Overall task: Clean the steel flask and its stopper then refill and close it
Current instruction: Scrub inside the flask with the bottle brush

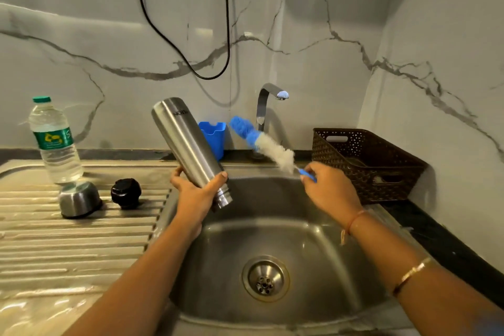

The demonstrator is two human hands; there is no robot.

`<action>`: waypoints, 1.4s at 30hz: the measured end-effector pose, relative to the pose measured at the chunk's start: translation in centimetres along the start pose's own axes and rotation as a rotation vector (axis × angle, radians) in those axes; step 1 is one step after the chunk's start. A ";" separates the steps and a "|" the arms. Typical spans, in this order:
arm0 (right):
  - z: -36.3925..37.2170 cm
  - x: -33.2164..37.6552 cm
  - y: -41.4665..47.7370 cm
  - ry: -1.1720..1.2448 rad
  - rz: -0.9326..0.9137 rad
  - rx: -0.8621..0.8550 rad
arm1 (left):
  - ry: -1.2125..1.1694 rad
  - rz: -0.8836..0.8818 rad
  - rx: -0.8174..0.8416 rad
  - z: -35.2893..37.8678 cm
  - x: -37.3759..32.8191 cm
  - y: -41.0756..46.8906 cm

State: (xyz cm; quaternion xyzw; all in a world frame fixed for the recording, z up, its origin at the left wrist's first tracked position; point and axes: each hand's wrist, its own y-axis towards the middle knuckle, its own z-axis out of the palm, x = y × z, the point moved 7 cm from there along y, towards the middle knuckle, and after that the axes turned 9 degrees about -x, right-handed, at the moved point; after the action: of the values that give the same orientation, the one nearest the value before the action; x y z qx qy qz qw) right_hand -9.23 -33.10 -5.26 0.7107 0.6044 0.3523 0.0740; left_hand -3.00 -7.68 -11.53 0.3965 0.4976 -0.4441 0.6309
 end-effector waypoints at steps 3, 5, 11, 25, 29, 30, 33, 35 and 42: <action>-0.6 2.9 3.4 -0.114 -0.109 -0.037 | 0.037 0.033 -0.004 -0.8 0.8 -0.2; -0.5 4.7 5.7 -0.195 -0.169 -0.028 | 0.059 0.047 0.006 -0.9 1.0 -0.2; 0.6 11.3 10.8 -0.490 -0.392 0.028 | 0.050 0.070 0.047 -0.5 1.7 1.0; 2.7 18.6 13.4 -0.848 -0.546 0.057 | 0.073 0.062 -0.002 -0.5 2.9 2.3; 0.3 17.0 13.5 -0.748 -0.446 -0.005 | 0.059 0.039 -0.012 -0.5 2.9 2.3; -0.3 16.5 13.4 -0.708 -0.422 -0.013 | 0.056 0.038 -0.019 -0.5 3.0 2.4; -1.7 15.1 12.9 -0.623 -0.366 -0.037 | 0.058 0.026 -0.033 -0.6 3.0 2.3; -2.2 14.5 12.4 -0.565 -0.331 -0.050 | 0.052 0.024 -0.035 -0.6 2.8 2.2; -3.2 13.5 10.5 -0.449 -0.272 -0.138 | 0.019 0.023 0.003 -0.7 2.6 1.6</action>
State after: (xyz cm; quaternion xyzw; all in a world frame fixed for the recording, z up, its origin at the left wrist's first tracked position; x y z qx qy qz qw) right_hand -2.36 -24.53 8.22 0.6765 0.6374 0.2130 0.3011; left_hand -1.35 -7.01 -14.10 0.4070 0.4983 -0.4338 0.6308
